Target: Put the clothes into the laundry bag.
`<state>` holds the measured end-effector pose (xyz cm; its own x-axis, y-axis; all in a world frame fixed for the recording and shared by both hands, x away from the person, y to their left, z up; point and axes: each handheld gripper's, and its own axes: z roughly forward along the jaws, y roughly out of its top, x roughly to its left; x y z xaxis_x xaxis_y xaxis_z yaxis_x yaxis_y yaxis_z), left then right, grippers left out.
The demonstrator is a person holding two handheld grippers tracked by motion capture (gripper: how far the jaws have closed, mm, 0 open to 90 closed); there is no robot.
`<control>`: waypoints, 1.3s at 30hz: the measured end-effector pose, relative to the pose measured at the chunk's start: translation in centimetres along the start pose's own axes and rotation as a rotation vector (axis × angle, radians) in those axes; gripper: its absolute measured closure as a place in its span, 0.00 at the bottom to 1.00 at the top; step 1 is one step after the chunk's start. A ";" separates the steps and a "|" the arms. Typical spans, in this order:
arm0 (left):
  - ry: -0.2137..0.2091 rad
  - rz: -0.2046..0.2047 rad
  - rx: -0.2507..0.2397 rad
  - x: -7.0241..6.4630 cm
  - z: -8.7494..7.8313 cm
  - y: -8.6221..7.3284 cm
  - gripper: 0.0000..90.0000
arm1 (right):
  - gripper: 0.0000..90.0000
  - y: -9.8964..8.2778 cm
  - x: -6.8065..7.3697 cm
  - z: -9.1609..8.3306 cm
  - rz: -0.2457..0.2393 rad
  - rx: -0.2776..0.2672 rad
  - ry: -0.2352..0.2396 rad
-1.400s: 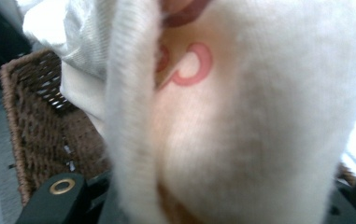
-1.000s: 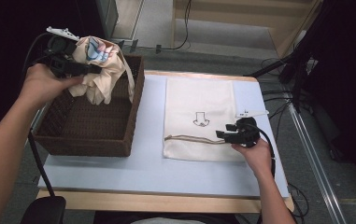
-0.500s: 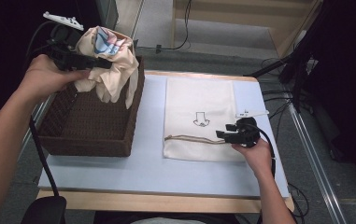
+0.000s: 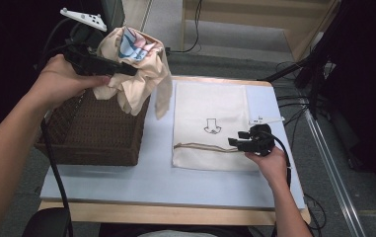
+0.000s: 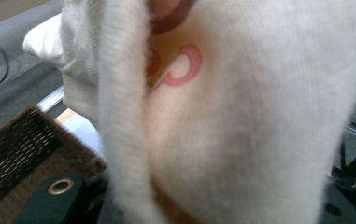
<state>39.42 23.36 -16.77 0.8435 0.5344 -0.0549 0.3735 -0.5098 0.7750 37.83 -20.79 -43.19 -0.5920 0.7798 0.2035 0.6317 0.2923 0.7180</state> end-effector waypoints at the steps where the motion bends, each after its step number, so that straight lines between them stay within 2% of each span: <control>1: -0.006 0.005 0.004 -0.3 0.2 0.1 0.75 | 0.51 0.0 0.0 0.0 -0.002 -0.002 0.001; 3: -0.026 0.010 0.003 -0.8 0.5 0.1 0.75 | 0.51 0.0 0.0 -0.1 0.003 -0.001 0.002; 7: -0.075 -0.010 -0.016 -1.6 1.2 -0.2 0.75 | 0.51 0.0 -0.1 -0.1 0.006 0.001 0.002; 10: -0.089 0.015 0.003 -2.4 1.8 -0.5 0.75 | 0.51 -0.1 -0.2 -0.1 0.008 0.003 0.003; 22: -0.168 0.029 0.038 -4.9 3.9 -2.4 0.74 | 0.51 0.0 -0.3 0.1 0.005 0.003 0.000; 31: -0.203 0.048 0.063 -6.8 4.7 -3.8 0.74 | 0.51 -0.1 -0.3 0.1 0.007 0.004 -0.001; 39: -0.236 0.051 0.081 -7.6 5.3 -5.0 0.74 | 0.51 -0.1 -0.2 0.1 0.005 0.005 0.002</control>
<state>33.17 18.24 -23.52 0.9251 0.3397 -0.1699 0.3502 -0.5896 0.7279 37.97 -20.93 -43.37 -0.5897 0.7802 0.2089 0.6373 0.2906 0.7137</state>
